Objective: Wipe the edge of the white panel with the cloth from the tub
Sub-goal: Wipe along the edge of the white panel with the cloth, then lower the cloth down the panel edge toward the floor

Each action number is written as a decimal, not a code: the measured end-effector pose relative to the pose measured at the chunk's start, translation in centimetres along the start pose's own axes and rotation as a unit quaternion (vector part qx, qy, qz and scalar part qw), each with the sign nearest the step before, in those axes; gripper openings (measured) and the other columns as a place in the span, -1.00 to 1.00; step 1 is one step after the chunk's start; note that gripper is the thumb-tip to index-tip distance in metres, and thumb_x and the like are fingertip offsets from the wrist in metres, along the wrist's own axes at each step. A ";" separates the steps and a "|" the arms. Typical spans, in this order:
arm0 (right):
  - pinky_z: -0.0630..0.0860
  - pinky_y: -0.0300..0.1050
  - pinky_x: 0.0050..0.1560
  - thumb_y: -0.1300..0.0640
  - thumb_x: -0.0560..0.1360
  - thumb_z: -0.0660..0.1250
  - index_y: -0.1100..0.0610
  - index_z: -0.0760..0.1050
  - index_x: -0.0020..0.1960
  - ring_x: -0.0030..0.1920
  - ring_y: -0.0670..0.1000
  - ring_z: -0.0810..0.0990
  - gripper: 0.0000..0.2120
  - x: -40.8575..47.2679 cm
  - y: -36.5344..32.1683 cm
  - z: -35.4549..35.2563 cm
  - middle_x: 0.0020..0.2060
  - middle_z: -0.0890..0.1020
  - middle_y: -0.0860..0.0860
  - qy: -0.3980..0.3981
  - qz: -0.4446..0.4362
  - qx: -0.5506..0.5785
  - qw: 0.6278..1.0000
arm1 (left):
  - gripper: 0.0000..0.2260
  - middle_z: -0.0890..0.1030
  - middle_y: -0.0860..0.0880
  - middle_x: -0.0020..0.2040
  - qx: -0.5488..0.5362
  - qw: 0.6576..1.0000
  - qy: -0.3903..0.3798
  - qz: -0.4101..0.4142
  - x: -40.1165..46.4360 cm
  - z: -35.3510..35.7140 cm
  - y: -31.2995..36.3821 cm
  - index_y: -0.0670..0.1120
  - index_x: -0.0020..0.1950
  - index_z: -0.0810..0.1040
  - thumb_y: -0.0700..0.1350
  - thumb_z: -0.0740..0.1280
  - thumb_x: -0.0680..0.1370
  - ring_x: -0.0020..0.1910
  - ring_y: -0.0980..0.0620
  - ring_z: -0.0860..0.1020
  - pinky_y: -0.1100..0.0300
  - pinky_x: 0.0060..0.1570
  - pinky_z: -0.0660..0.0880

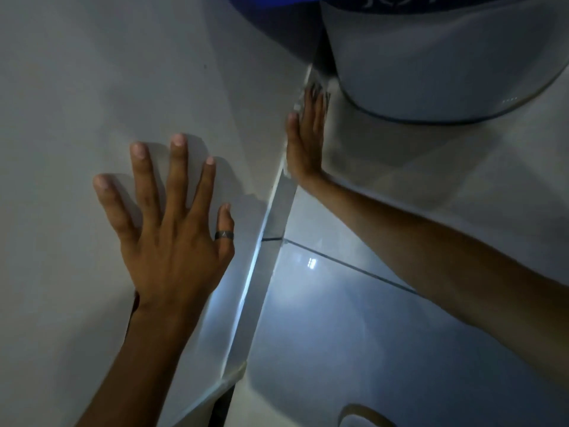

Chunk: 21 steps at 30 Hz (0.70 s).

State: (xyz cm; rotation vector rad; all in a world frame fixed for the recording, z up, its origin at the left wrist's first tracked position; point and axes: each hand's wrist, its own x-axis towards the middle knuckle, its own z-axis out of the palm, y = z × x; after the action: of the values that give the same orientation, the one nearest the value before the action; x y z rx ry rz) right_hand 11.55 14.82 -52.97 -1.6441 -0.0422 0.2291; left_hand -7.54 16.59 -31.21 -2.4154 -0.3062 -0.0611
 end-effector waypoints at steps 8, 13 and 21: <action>0.08 0.25 0.64 0.20 0.72 0.17 0.30 0.16 0.59 0.64 0.26 0.12 -0.51 5.0 -0.9 -0.5 0.61 0.19 0.29 0.008 0.047 0.067 0.997 | -0.40 0.03 -0.09 0.79 -0.005 1.000 0.024 -0.002 0.6 0.9 1.6 0.06 0.79 0.15 0.20 0.07 0.75 0.71 -0.20 -0.14 -0.18 0.59 -0.50; -0.13 0.00 0.69 0.32 0.58 0.07 0.10 -0.01 0.66 0.66 -0.03 -0.10 -0.33 -6.7 -1.7 -0.8 0.69 -0.02 0.07 -0.103 0.115 0.073 0.985 | -0.38 0.08 -0.13 0.77 -0.023 0.999 0.024 -0.025 0.7 1.4 2.9 0.04 0.80 0.05 0.19 0.05 0.77 0.70 -0.24 -0.06 -0.09 0.56 -0.58; 0.55 -0.23 0.29 0.28 0.42 0.32 -0.10 0.46 0.43 0.28 -0.17 0.61 -0.38 -16.3 -12.0 -16.7 0.26 0.67 -0.18 -0.343 0.222 -0.076 0.909 | -0.43 0.12 -0.25 0.75 -0.277 0.952 -0.079 -0.102 1.2 -5.3 2.5 -0.12 0.77 0.17 0.09 0.12 0.80 0.73 -0.29 0.06 -0.18 0.71 -0.16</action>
State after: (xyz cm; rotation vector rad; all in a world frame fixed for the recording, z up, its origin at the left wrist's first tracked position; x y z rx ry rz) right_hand -0.18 -3.24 -37.90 -1.6367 -0.2249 1.1751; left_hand -5.58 11.59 -28.63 -2.9427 -0.6895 -0.0496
